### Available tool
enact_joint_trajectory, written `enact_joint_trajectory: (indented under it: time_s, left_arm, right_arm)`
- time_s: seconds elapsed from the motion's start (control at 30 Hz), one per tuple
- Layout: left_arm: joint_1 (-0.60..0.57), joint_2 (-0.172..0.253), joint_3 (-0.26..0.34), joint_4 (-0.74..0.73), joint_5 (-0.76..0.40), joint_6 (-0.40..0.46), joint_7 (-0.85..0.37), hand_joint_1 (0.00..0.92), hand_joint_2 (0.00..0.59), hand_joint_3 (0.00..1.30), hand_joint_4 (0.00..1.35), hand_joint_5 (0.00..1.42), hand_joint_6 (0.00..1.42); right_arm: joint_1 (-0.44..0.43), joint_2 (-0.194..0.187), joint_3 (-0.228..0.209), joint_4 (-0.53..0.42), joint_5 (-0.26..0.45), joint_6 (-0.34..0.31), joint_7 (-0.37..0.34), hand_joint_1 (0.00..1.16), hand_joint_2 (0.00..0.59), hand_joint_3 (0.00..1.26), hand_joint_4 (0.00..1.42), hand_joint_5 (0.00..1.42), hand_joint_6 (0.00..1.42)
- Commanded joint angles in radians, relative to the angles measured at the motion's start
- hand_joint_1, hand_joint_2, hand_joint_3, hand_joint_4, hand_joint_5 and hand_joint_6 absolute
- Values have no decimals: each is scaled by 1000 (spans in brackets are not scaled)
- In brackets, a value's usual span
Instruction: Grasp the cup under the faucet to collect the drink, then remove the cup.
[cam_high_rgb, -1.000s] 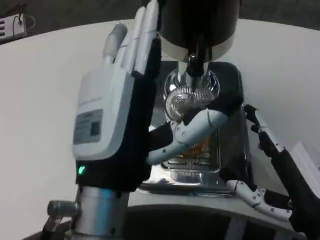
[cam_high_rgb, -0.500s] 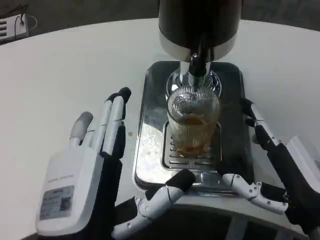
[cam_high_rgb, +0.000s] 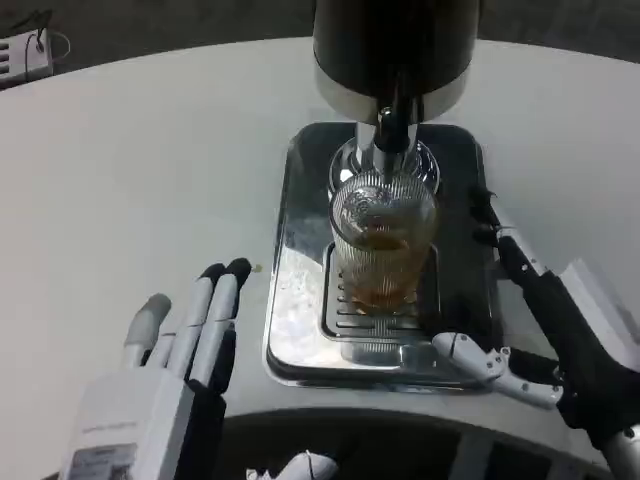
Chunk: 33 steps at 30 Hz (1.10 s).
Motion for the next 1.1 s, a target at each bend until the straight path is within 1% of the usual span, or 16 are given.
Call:
enact_joint_trajectory:
  time_s: [0.03,0.13,0.37,0.43,0.77,1.1]
  left_arm:
    - [36,4,-21,14,7,-14,0,0,124,34,0,139,22]
    - [50,5,-25,8,9,-13,-7,0,124,35,0,142,23]
    - [70,10,-27,-18,10,-10,-33,0,126,35,0,146,25]
    - [72,9,-29,-22,10,-9,-39,0,127,35,0,148,25]
    - [82,7,-20,-53,10,-2,-73,0,129,35,0,150,26]
    - [71,5,-7,-60,12,1,-90,0,130,43,0,150,26]
  right_arm:
    - [-36,18,10,42,17,9,-3,534,250,0,52,123,250]
    - [-58,22,15,69,16,4,-8,569,234,0,52,123,245]
    - [-108,32,26,125,17,-11,-17,586,228,0,52,123,245]
    - [-117,34,28,134,20,-16,-16,603,216,0,52,123,245]
    - [-185,50,47,200,41,-30,-17,611,215,0,53,130,246]
    - [-226,65,72,250,52,-49,-20,614,208,0,64,134,251]
